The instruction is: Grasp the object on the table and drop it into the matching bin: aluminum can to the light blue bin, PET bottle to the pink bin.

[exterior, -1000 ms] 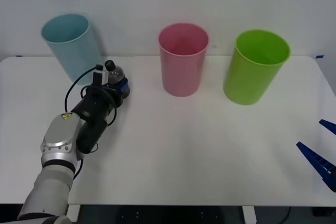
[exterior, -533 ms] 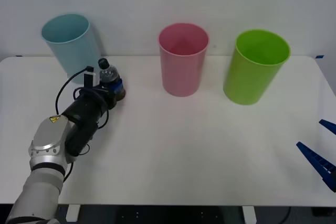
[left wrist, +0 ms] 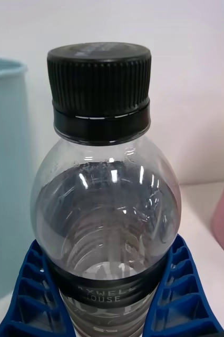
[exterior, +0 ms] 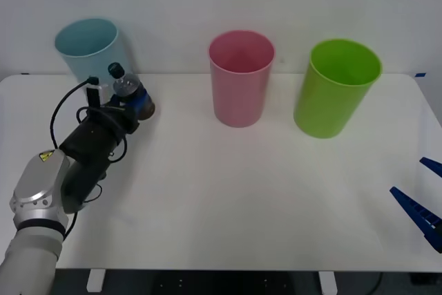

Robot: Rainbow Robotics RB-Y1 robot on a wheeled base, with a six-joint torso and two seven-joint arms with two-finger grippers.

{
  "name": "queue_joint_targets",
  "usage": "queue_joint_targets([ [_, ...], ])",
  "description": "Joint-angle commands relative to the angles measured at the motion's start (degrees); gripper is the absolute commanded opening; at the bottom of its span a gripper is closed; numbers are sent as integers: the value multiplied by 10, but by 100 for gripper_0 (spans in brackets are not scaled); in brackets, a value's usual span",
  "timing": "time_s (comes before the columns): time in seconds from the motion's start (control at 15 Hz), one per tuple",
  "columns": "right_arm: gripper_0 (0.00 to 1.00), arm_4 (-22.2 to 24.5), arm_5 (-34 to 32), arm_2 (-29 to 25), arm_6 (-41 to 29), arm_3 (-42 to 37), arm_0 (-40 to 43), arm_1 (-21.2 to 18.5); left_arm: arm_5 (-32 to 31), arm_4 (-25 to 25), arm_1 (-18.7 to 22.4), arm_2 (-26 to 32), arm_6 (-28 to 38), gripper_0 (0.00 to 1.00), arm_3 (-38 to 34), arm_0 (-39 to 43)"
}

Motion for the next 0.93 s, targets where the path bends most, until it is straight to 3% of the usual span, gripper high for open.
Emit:
queue_joint_targets([
  [0.07,100,0,0,0,0,0,0,0,-1,33,17,-23,13,0,-42,19],
  [0.47,100,0,0,0,0,0,0,0,-1,89,59,-52,49,0,-109,38],
  [0.93,100,0,0,0,0,0,0,0,-4,99,141,-85,221,0,-222,62],
])
